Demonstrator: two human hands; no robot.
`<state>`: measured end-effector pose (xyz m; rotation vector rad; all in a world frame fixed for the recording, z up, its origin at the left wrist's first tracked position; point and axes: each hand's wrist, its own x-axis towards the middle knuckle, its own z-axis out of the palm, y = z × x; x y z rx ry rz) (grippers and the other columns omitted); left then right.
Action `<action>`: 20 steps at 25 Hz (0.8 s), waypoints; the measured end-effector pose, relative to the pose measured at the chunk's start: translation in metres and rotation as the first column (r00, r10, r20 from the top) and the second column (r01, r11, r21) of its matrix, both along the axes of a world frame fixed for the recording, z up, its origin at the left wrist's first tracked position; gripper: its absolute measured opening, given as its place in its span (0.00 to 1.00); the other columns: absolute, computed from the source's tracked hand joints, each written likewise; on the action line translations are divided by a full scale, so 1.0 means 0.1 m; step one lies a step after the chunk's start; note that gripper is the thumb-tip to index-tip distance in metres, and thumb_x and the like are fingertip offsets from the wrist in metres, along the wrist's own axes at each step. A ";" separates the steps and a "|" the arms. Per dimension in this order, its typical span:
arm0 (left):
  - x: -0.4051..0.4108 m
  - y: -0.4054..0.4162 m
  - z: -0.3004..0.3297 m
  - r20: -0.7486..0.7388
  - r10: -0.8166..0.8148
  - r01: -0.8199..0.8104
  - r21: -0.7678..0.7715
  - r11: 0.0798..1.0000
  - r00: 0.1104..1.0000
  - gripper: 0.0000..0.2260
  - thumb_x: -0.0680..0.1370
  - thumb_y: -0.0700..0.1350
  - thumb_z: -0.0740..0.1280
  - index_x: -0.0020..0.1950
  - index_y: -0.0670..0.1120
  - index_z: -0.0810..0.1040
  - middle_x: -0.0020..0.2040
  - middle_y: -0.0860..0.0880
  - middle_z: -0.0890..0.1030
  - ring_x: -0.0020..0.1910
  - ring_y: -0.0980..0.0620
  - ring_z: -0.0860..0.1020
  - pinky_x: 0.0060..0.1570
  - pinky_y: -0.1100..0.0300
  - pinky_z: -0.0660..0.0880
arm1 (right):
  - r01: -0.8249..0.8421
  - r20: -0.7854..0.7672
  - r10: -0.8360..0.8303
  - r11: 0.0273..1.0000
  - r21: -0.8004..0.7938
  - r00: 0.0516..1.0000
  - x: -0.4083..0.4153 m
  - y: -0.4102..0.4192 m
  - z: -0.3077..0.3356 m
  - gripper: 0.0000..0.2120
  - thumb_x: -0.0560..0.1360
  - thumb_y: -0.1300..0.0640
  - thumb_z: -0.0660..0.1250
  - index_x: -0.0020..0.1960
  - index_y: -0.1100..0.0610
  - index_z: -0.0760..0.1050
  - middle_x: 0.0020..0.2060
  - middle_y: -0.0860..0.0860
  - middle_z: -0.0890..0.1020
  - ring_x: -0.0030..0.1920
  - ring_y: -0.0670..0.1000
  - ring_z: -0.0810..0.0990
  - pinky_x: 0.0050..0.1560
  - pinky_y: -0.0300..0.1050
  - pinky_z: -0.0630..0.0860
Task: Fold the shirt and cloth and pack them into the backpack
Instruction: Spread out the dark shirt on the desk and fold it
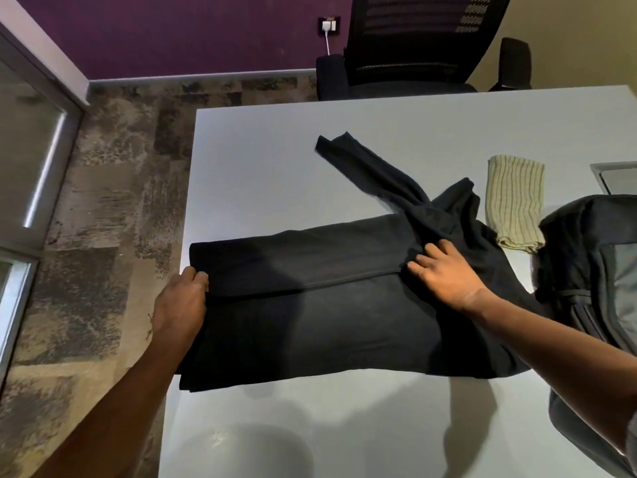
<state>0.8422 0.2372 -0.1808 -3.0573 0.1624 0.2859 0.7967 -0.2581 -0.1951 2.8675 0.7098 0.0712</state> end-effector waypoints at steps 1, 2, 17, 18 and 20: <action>0.00 -0.01 0.00 -0.001 -0.008 0.008 0.040 0.999 1.000 0.10 0.70 0.29 0.70 0.44 0.43 0.76 0.43 0.44 0.74 0.41 0.42 0.76 0.34 0.50 0.74 | 0.009 -0.017 -0.009 1.000 -0.013 1.000 0.01 0.03 0.01 0.10 0.73 0.58 0.60 0.47 0.57 0.79 0.34 0.53 0.77 0.38 0.58 0.75 0.42 0.53 0.70; -0.01 -0.04 0.02 -0.013 -0.009 0.010 0.091 0.996 1.000 0.09 0.71 0.30 0.69 0.45 0.43 0.77 0.43 0.44 0.75 0.42 0.42 0.76 0.36 0.49 0.75 | 0.041 -0.054 -0.042 0.999 -0.024 0.998 0.02 0.06 0.02 0.09 0.73 0.59 0.63 0.49 0.57 0.79 0.36 0.53 0.79 0.36 0.58 0.77 0.38 0.51 0.70; 0.29 -1.16 -0.24 -0.097 -0.108 0.066 -0.367 0.928 0.989 0.30 0.83 0.50 0.60 0.82 0.51 0.51 0.83 0.47 0.44 0.81 0.46 0.43 0.79 0.42 0.44 | 0.246 -0.367 -0.079 0.866 0.436 0.927 0.69 0.78 -0.04 0.28 0.80 0.48 0.59 0.78 0.58 0.63 0.78 0.56 0.64 0.78 0.57 0.61 0.78 0.52 0.56; 0.29 -1.17 -0.31 -0.110 -0.117 0.075 -0.327 0.942 0.987 0.32 0.83 0.54 0.59 0.82 0.53 0.48 0.82 0.47 0.41 0.81 0.45 0.40 0.78 0.41 0.42 | 0.224 -0.367 -0.068 0.888 0.401 0.928 0.69 0.87 -0.09 0.30 0.81 0.47 0.57 0.79 0.58 0.59 0.79 0.56 0.60 0.79 0.56 0.56 0.79 0.52 0.51; 0.29 -1.16 -0.41 -0.125 -0.104 0.068 -0.261 0.963 0.987 0.33 0.82 0.59 0.56 0.82 0.54 0.42 0.82 0.49 0.36 0.80 0.45 0.35 0.77 0.39 0.38 | 0.185 -0.355 -0.044 0.908 0.376 0.934 0.68 1.09 -0.17 0.32 0.82 0.45 0.56 0.81 0.57 0.54 0.81 0.54 0.55 0.81 0.54 0.52 0.80 0.52 0.47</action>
